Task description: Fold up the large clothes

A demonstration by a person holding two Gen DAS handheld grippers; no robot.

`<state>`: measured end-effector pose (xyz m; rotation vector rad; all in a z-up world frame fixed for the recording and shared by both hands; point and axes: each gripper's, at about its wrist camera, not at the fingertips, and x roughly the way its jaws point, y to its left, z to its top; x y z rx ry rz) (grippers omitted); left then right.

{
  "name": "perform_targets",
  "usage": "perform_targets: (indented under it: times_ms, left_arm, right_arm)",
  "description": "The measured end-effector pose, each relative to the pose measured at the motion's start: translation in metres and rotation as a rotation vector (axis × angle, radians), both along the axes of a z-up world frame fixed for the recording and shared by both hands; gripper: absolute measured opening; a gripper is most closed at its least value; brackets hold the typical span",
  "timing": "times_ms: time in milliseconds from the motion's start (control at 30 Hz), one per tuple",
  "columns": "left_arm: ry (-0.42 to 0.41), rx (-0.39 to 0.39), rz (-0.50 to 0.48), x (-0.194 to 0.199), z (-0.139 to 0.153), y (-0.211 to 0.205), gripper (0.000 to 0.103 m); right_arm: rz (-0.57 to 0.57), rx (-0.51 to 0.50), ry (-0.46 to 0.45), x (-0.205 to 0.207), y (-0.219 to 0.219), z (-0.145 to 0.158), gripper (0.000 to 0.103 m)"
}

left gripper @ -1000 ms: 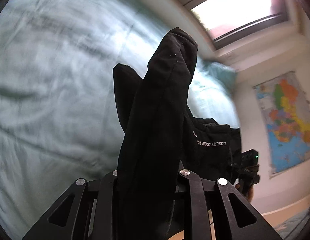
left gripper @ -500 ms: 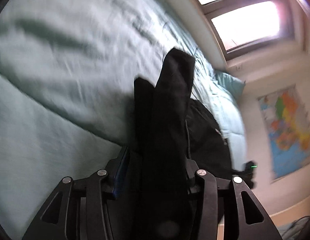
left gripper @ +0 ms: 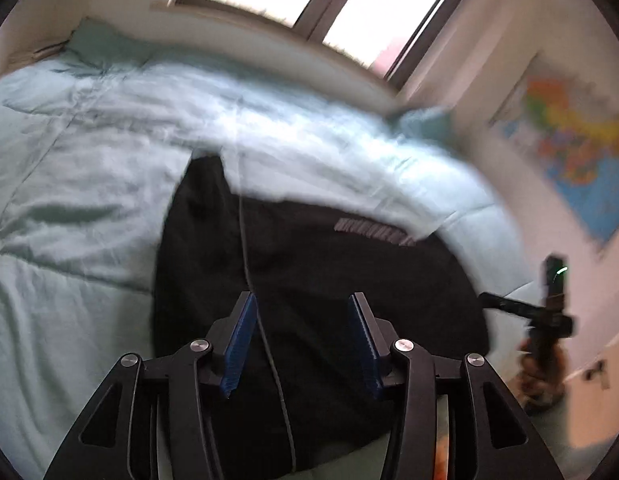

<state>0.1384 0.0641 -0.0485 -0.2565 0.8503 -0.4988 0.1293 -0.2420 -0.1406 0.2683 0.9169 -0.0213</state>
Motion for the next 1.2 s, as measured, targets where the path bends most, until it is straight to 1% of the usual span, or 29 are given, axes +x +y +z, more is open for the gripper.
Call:
perform_targets:
  times_ms: [33, 67, 100, 133, 167, 233, 300, 400, 467, 533, 667, 767, 800, 833, 867, 967, 1000, 1100, 1200]
  left_arm:
    - [0.029, 0.049, 0.019, 0.007, -0.008, -0.009, 0.049]
    - [0.076, 0.12, 0.041, 0.014, -0.025, -0.019, 0.049]
    - [0.107, 0.138, 0.043, 0.018, -0.039, -0.025, 0.048]
    - [0.113, 0.13, 0.06, 0.021, -0.052, -0.026, 0.048]
    - [0.106, 0.133, 0.072, 0.021, -0.058, -0.025, 0.048]
    - [0.076, 0.168, 0.093, 0.014, -0.052, -0.03, 0.049]
    - [0.039, 0.211, 0.111, 0.008, -0.04, -0.037, 0.049]
    - [-0.006, 0.251, 0.119, -0.004, -0.024, -0.042, 0.049]
    - [-0.037, 0.261, 0.123, -0.016, -0.011, -0.046, 0.049]
    - [-0.082, 0.268, 0.13, -0.031, 0.012, -0.052, 0.049]
    - [-0.223, 0.324, 0.153, -0.062, 0.055, -0.063, 0.05]
    - [-0.309, 0.359, 0.184, -0.085, 0.085, -0.068, 0.06]
    - [-0.317, 0.371, 0.205, -0.092, 0.093, -0.069, 0.069]
    - [-0.311, 0.389, 0.23, -0.097, 0.099, -0.069, 0.07]
    - [-0.307, 0.397, 0.241, -0.103, 0.104, -0.07, 0.07]
    - [-0.329, 0.371, 0.218, -0.117, 0.116, -0.071, 0.07]
    - [-0.334, 0.375, 0.22, -0.12, 0.118, -0.071, 0.07]
    - [-0.342, 0.392, 0.232, -0.125, 0.12, -0.074, 0.07]
    - [-0.324, 0.379, 0.235, -0.128, 0.121, -0.073, 0.07]
  right_arm:
    - [-0.001, -0.026, 0.055, 0.009, 0.013, -0.014, 0.082]
    - [0.008, -0.045, 0.093, 0.016, 0.021, -0.029, 0.085]
    - [0.003, -0.099, 0.116, 0.023, 0.027, -0.042, 0.086]
    - [-0.006, -0.145, 0.121, 0.028, 0.031, -0.056, 0.088]
    - [-0.016, -0.17, 0.117, 0.029, 0.034, -0.062, 0.089]
    - [-0.034, -0.186, 0.089, 0.024, 0.035, -0.064, 0.089]
    - [-0.047, -0.184, 0.084, 0.02, 0.031, -0.064, 0.088]
    - [-0.084, -0.137, 0.082, 0.01, 0.027, -0.05, 0.088]
    - [-0.098, -0.12, 0.045, -0.002, 0.027, -0.031, 0.088]
    - [-0.098, -0.134, -0.003, -0.015, 0.034, -0.012, 0.088]
    - [-0.085, -0.205, -0.086, -0.036, 0.058, 0.028, 0.088]
    - [-0.091, -0.221, -0.138, -0.05, 0.074, 0.055, 0.091]
    - [-0.101, -0.225, -0.158, -0.056, 0.078, 0.063, 0.092]
    - [-0.108, -0.229, -0.172, -0.059, 0.08, 0.066, 0.094]
    - [-0.114, -0.231, -0.191, -0.065, 0.084, 0.073, 0.094]
    - [-0.099, -0.225, -0.226, -0.08, 0.097, 0.081, 0.094]
    - [-0.095, -0.233, -0.23, -0.082, 0.1, 0.083, 0.094]
    - [-0.087, -0.294, -0.243, -0.084, 0.11, 0.088, 0.094]
    - [-0.077, -0.325, -0.263, -0.084, 0.12, 0.095, 0.094]
